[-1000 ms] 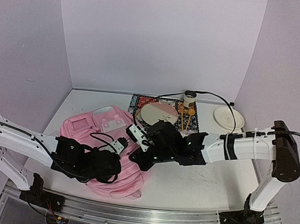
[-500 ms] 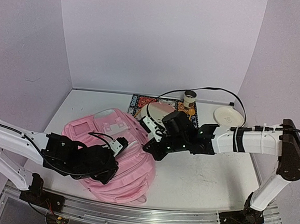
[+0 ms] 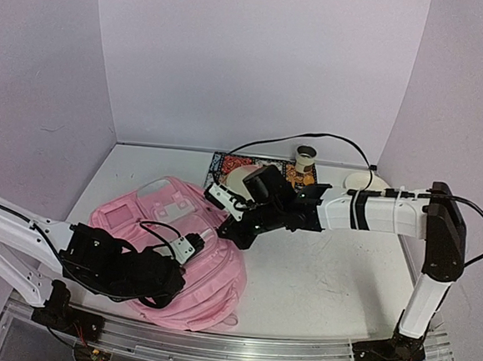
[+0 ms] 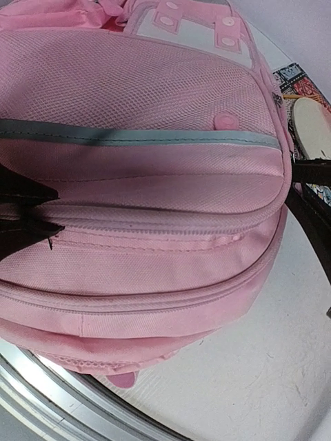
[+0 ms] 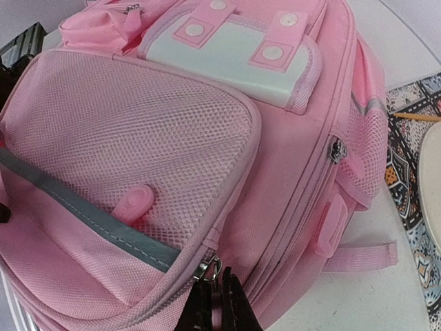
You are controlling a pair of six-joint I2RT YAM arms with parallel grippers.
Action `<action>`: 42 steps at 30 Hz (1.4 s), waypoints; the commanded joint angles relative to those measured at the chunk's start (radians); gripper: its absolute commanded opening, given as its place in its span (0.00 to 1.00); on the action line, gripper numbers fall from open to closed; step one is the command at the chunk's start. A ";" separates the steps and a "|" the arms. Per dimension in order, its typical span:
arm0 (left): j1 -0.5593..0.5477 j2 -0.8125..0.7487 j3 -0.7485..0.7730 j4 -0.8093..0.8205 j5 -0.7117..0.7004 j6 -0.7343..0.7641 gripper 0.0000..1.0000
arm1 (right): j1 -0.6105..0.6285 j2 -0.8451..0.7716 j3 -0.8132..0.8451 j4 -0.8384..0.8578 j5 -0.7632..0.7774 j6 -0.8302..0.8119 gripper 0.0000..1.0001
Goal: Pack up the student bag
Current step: Zip the upper front pocket of the student bag, then move the student bag to the center of the board.
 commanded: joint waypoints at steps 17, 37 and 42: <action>0.138 -0.221 -0.108 0.003 -0.076 -0.215 0.00 | -0.034 -0.240 -0.100 0.051 0.334 0.127 0.50; 0.596 -0.237 0.001 0.001 -0.047 -0.144 0.81 | -0.042 -0.985 -0.461 -0.233 0.952 0.335 0.98; 0.729 -0.291 0.051 -0.001 -0.011 -0.107 0.96 | -0.041 -1.110 -0.479 -0.322 1.023 0.367 0.98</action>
